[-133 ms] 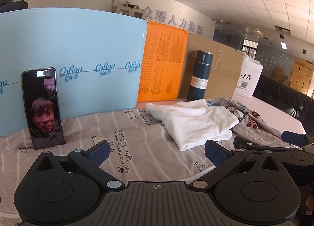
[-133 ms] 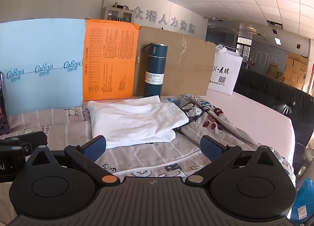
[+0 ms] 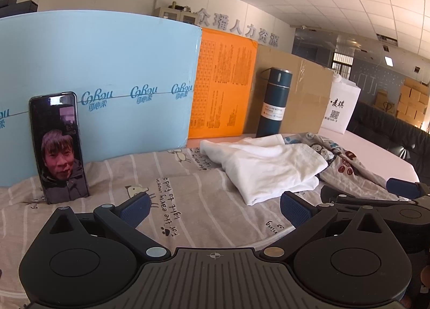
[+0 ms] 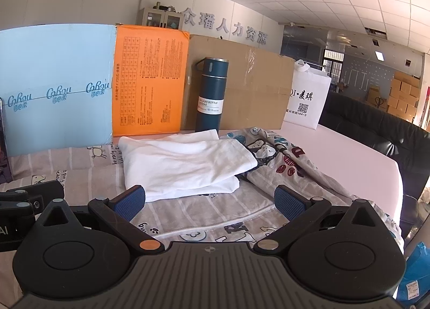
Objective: Fold clothes
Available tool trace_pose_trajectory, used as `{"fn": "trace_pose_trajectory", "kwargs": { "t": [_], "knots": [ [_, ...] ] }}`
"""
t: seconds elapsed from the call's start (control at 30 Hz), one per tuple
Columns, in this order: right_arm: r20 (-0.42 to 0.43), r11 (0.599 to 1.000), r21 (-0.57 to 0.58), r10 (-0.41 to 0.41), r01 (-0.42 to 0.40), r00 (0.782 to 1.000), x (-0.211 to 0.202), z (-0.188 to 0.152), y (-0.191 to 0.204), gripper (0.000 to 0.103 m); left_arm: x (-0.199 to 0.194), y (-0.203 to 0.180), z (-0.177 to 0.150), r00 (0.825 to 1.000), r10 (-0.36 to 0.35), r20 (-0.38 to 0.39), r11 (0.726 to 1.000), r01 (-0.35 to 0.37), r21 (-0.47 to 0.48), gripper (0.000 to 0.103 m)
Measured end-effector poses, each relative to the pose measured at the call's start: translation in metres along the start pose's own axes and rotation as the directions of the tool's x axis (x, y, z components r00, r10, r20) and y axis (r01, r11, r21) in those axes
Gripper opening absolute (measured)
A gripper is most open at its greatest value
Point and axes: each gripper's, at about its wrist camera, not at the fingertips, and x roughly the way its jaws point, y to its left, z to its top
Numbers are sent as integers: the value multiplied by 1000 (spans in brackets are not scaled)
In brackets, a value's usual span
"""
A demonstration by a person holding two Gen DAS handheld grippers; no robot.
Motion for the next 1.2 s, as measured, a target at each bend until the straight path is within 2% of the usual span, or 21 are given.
{"fn": "trace_pose_trajectory", "kwargs": {
  "t": [0.33,0.57,0.67,0.8,0.93,1.03,1.13,1.2],
  "knots": [
    [5,1000,2,16,-16,1000,2,0,-5,103,2,0,-2,1000,2,-3,1000,-2,0,103],
    [55,982,104,151,-156,987,12,7,-47,103,6,3,-5,1000,-14,11,999,14,-37,103],
    [70,954,165,243,-251,968,22,10,-71,103,11,4,-6,998,-58,15,995,59,-75,103],
    [64,904,287,311,-316,948,54,13,-99,103,21,5,-6,985,-170,34,973,174,-152,103],
    [53,841,405,370,-358,928,89,14,-122,103,45,4,-8,962,-270,37,931,271,-245,103],
    [10,805,473,402,-359,916,119,11,-128,103,69,6,-6,957,-289,26,905,282,-319,103],
    [-14,788,490,433,-372,901,142,9,-125,103,92,12,-2,957,-285,50,875,281,-395,103],
    [-27,775,514,443,-368,896,157,10,-123,103,105,12,4,954,-290,73,867,295,-402,103]
  ]
}}
